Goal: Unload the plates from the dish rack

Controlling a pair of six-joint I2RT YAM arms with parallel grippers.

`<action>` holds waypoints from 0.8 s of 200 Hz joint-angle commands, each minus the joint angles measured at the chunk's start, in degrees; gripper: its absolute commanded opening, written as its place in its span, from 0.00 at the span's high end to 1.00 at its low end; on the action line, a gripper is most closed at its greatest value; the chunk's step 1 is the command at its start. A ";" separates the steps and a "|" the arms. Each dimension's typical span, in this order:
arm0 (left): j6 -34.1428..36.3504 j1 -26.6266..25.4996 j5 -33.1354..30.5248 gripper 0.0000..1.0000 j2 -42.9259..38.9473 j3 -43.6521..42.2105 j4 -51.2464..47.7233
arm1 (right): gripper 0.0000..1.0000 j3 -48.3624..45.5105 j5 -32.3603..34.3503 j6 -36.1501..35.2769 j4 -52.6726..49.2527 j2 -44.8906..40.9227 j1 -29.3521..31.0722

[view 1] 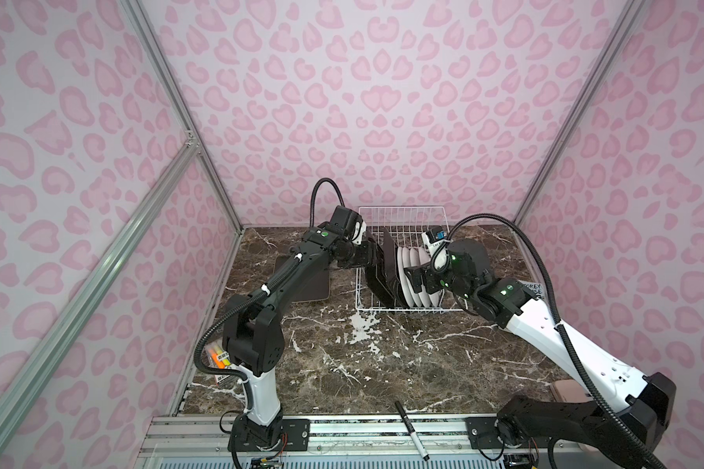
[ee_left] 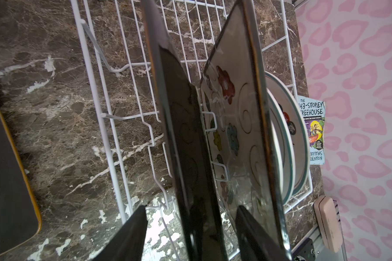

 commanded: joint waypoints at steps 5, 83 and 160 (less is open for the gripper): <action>-0.82 -0.20 1.02 0.36 0.77 0.84 0.01 | 0.01 -0.65 -0.55 -0.33 2.61 0.24 -0.32; -1.88 -0.74 0.83 0.44 3.56 1.99 -0.33 | 0.01 -1.05 -1.27 -0.43 3.00 0.38 -0.74; -1.00 -2.05 -2.13 0.52 5.98 3.46 -3.24 | 0.01 -1.37 -1.32 -0.06 3.47 0.90 -1.14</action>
